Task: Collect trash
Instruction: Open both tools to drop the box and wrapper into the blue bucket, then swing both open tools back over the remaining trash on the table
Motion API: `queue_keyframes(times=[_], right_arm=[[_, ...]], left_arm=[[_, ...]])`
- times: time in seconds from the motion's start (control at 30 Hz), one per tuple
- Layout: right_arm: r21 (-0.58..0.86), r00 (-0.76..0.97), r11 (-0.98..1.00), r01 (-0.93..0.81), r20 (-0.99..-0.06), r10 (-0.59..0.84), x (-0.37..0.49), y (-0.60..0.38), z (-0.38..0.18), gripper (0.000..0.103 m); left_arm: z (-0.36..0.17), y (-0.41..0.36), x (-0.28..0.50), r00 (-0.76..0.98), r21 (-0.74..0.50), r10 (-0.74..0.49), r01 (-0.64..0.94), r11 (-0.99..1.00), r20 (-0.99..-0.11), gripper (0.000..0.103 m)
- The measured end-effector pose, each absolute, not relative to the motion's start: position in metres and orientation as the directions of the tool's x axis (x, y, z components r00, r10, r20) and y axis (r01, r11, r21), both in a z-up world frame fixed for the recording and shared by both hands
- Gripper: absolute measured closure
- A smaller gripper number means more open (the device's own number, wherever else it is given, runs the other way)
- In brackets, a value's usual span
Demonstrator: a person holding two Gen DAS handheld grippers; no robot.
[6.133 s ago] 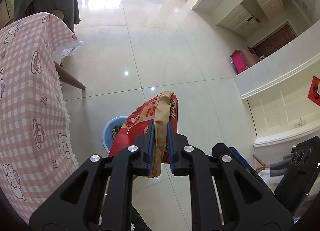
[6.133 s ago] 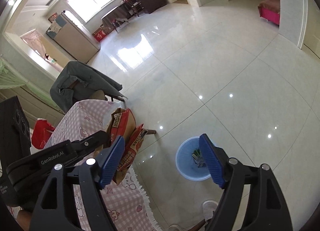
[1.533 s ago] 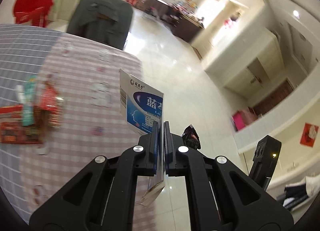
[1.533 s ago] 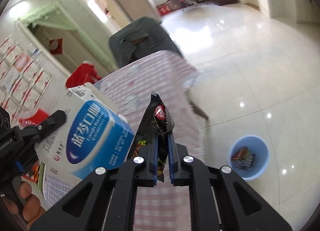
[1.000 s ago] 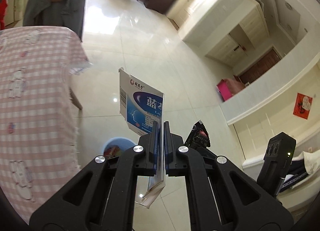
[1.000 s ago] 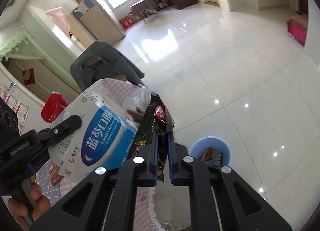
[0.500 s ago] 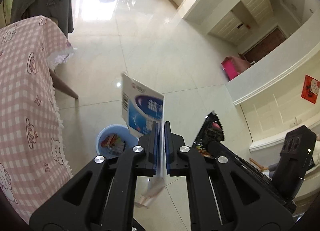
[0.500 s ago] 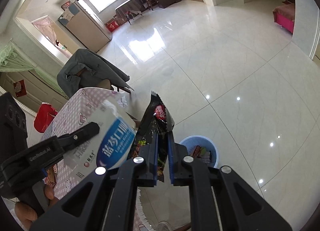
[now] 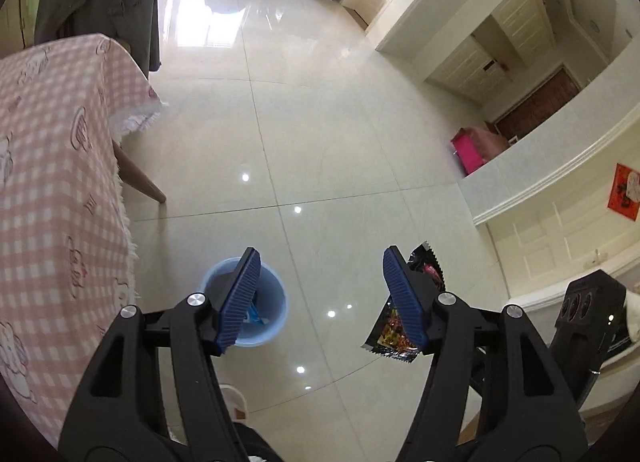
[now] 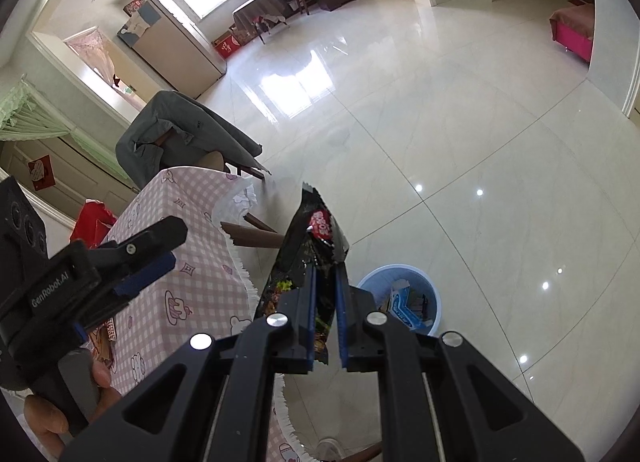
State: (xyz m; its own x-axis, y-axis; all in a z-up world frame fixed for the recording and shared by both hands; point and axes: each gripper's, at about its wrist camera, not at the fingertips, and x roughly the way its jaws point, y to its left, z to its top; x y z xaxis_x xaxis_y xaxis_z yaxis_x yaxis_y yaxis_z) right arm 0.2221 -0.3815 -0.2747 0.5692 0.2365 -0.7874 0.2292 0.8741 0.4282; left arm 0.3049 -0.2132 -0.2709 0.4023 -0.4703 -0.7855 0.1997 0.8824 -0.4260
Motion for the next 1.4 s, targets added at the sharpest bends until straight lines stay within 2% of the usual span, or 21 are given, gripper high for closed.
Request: queue_keyframes(times=[0.4, 0.53, 0.67, 0.9, 1.4], right_arm=[[0.439, 0.589, 0.878, 0.191, -0.767, 0.256, 0.232, -0.372, -0.265, 0.093], [0.463, 0.617, 0.867, 0.185, -0.741, 0.264, 0.235, -0.369, -0.259, 0.089], [0.446, 0.633, 0.88, 0.162, -0.731, 0.254, 0.237, -0.357, -0.246, 0.075], [0.429, 0.634, 0.899, 0.093, -0.721, 0.278, 0.231, -0.321, -0.224, 0.07], [0.426, 0.631, 0.898, -0.109, -0.668, 0.394, 0.227, -0.184, -0.172, 0.066]], left_arm=[[-0.263, -0.187, 0.306, 0.415, -0.371, -0.39, 0.129, 0.919, -0.822, 0.039], [-0.258, -0.174, 0.304, 0.427, -0.371, -0.38, 0.108, 0.922, -0.82, 0.039], [-0.253, -0.162, 0.299, 0.444, -0.367, -0.368, 0.093, 0.926, -0.817, 0.039], [-0.236, -0.14, 0.286, 0.48, -0.346, -0.338, 0.075, 0.935, -0.809, 0.038], [-0.19, -0.005, 0.235, 0.598, -0.355, -0.256, -0.05, 0.934, -0.76, 0.035]])
